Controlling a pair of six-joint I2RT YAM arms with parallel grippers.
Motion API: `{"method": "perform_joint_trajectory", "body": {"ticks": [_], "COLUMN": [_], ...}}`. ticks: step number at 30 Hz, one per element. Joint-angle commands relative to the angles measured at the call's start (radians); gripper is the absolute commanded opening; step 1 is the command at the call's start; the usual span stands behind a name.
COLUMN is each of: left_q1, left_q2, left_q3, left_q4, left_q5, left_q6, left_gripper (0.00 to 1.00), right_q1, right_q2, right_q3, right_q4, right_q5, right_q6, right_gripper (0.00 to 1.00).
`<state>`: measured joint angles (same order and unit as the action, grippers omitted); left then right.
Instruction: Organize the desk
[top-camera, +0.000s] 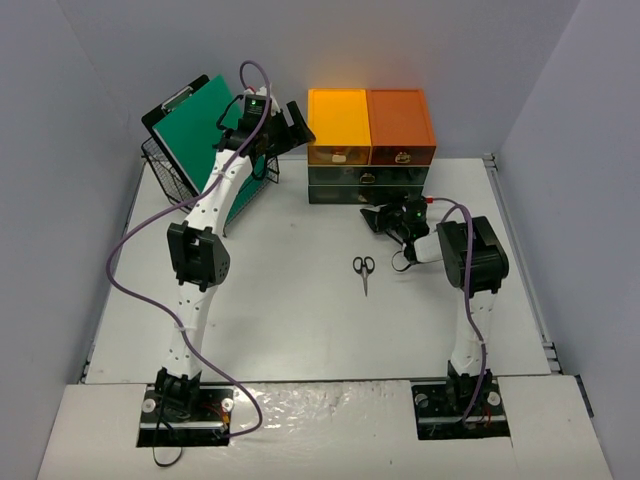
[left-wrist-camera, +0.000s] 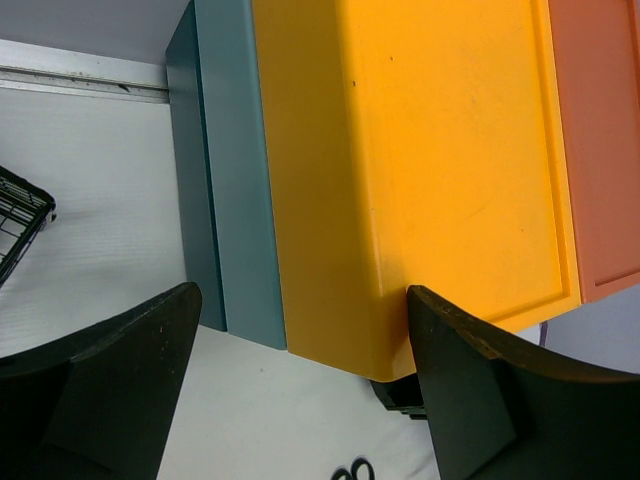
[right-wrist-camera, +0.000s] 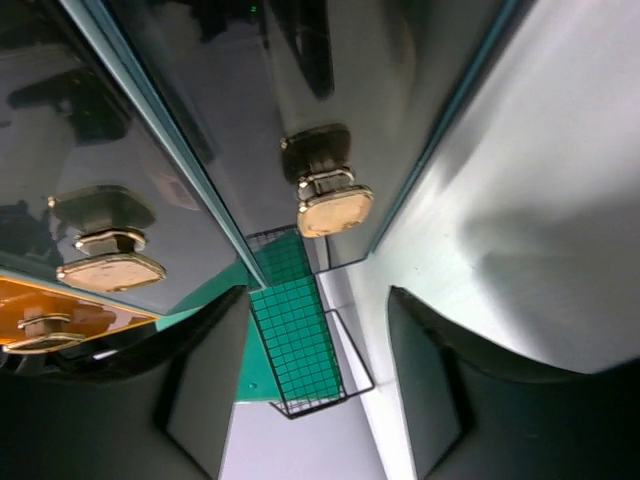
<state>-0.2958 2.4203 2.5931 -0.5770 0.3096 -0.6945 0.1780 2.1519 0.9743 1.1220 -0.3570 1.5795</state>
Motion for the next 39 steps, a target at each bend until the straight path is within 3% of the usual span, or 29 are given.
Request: {"method": "perform_joint_trajectory", "body": {"ticks": [1,8,26,31,37,39], "left_q1": [0.055,0.055,0.055,0.055,0.055,0.055], "left_q2": [-0.033,-0.031,-0.018,-0.023,-0.029,-0.030], "left_q3": [-0.013,-0.011,0.021,0.024,0.017,0.015], "left_q4": [-0.091,-0.091,-0.110,-0.115,-0.120,-0.121], "left_q5": [-0.095,-0.095,-0.095,-0.095,-0.098,-0.098], "left_q6": [0.060,0.061,0.061,0.061,0.066,0.068], "left_gripper": [0.79,0.79,0.79,0.79,0.79,0.79], "right_q1": [0.002,0.007,0.027,0.038,0.051,0.053], "right_q2": [0.023,0.082,0.205,0.224,0.218,0.204], "right_q3": [0.054,0.062,0.117,0.126,0.118,0.099], "right_q4": [0.141,0.195,0.290,0.292,0.281,0.280], "right_q5": [0.037,0.060,0.106,0.124,0.122,0.116], "right_q6": [0.041,0.075,0.145,0.158,0.159,0.155], "right_gripper": [0.50,0.39,0.39,0.28,0.03,0.00]}}
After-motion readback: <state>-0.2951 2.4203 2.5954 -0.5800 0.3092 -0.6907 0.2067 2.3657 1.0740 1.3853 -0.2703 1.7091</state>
